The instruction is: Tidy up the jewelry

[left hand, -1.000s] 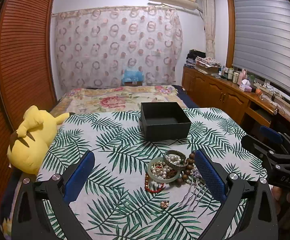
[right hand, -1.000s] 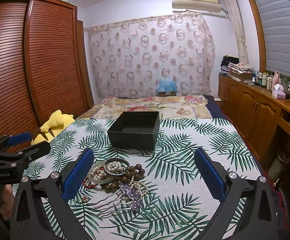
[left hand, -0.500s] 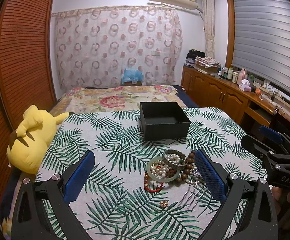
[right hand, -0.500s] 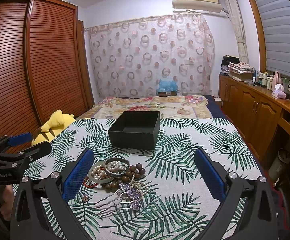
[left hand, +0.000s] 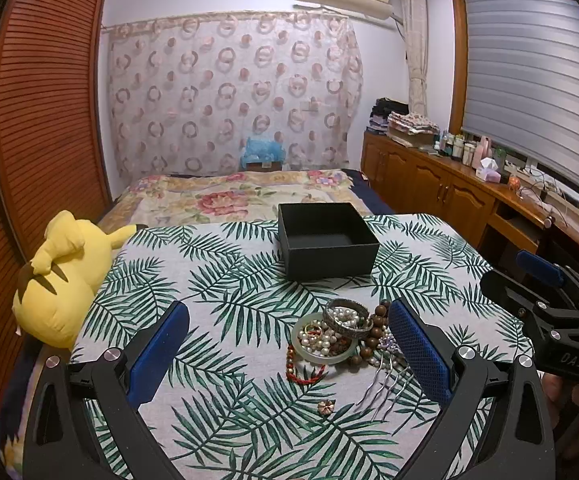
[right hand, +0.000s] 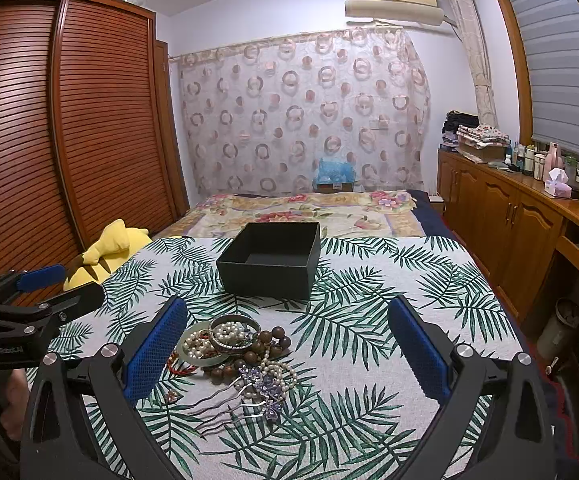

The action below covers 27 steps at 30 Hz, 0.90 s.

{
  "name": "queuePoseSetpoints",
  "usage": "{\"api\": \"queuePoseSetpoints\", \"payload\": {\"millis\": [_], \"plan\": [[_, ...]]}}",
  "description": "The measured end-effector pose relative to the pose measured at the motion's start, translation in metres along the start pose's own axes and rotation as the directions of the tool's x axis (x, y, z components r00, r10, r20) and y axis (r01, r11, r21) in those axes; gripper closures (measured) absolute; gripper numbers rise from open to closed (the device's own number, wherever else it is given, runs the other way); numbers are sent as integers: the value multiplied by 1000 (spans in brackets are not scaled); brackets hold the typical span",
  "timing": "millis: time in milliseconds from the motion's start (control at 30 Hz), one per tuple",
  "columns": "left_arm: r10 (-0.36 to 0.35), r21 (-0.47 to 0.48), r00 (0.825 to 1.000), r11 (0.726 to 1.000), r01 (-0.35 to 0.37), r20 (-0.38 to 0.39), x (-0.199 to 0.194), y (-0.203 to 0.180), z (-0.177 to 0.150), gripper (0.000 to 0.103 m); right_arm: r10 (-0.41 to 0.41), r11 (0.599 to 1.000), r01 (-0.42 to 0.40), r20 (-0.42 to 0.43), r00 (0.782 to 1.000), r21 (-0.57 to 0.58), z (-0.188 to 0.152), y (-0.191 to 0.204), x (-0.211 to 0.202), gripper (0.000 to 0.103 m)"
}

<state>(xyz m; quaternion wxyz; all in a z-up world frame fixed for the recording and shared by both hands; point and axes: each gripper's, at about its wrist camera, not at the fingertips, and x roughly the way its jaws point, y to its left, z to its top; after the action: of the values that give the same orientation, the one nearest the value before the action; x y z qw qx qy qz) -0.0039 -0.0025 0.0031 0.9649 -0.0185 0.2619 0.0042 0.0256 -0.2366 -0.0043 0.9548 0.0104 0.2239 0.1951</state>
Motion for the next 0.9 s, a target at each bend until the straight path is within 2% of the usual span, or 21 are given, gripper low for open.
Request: {"api": "queuePoseSetpoints", "payload": {"millis": [367, 700, 900], "plan": [[-33, 5, 998, 999, 33, -57, 23, -7, -13, 7, 7, 1000, -7, -15, 1000, -12, -5, 4, 6, 2], [-76, 33, 991, 996, 80, -113, 44, -6, -18, 7, 19, 999, -21, -60, 998, -32, -24, -15, 28, 3], [-94, 41, 986, 994, 101, -140, 55, -8, -21, 7, 50, 998, -55, -112, 992, -39, -35, -18, 42, 13]]}}
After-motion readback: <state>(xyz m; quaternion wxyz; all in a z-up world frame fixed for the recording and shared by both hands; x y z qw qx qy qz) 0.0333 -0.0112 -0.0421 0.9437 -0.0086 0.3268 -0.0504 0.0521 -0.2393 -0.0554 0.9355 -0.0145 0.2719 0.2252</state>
